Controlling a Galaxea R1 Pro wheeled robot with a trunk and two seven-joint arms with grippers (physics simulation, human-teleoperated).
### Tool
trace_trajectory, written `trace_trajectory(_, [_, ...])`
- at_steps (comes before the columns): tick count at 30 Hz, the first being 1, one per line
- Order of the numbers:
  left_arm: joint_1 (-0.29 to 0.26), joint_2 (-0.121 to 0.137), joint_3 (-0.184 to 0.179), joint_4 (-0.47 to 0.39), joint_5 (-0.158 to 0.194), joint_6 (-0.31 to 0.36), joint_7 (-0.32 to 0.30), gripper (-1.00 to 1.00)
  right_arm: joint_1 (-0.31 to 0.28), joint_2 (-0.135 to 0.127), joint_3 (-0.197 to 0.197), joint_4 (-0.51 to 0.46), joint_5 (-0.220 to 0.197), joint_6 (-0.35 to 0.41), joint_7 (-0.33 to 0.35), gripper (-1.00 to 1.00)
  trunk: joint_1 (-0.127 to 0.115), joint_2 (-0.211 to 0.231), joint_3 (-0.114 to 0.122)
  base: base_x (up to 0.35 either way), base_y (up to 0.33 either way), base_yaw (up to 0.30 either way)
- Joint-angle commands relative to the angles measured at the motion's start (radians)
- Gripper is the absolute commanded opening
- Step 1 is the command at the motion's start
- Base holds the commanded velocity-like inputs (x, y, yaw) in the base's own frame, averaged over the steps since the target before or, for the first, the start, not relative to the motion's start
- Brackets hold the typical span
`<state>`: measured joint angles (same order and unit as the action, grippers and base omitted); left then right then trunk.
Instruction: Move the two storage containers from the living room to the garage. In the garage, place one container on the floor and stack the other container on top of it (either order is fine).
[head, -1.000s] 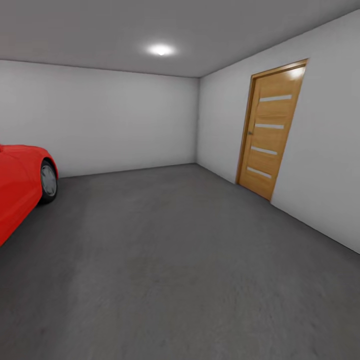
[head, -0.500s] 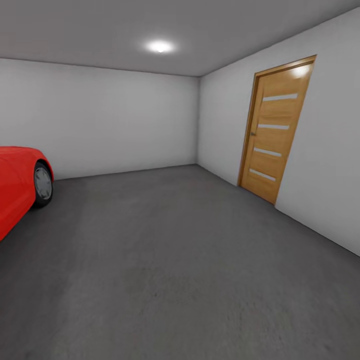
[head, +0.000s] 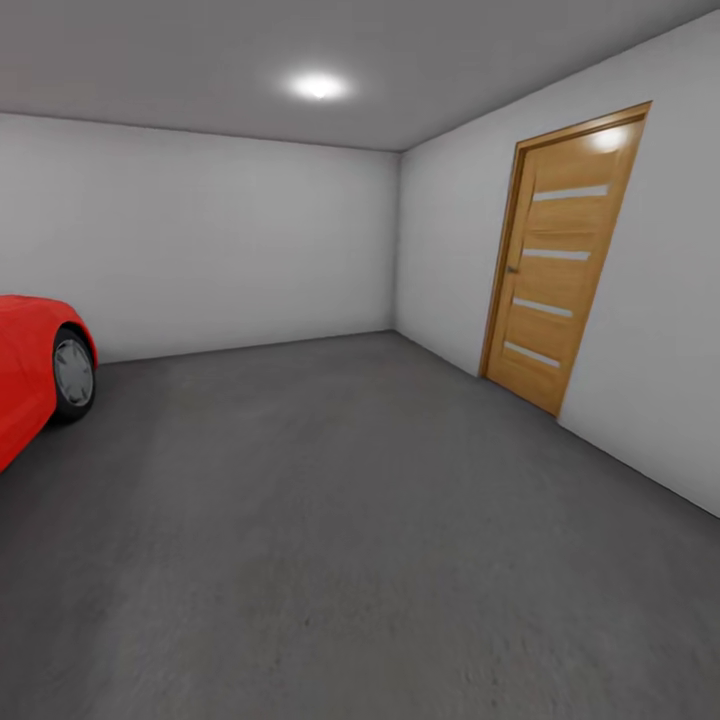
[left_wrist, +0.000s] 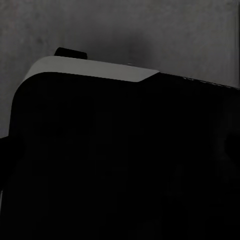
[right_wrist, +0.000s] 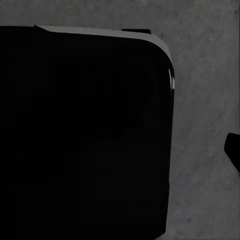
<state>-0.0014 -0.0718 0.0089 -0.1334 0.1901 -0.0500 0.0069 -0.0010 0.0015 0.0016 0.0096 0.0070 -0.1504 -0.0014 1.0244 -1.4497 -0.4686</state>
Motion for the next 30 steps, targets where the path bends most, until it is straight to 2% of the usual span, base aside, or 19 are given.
trace_trajectory(1, [0.0,-0.001,0.0,0.0,0.006,-0.002,0.001,1.0,0.0,0.0,0.0,0.001,0.001,-0.005,0.0,1.0,0.001,0.0,-0.001,0.322,0.0,0.0])
trace_trajectory(30, [0.0,-0.003,0.0,0.0,0.006,-0.003,0.001,1.0,-0.001,0.0,0.0,0.001,0.001,-0.005,0.0,1.0,0.001,0.0,-0.001,0.322,0.0,0.0])
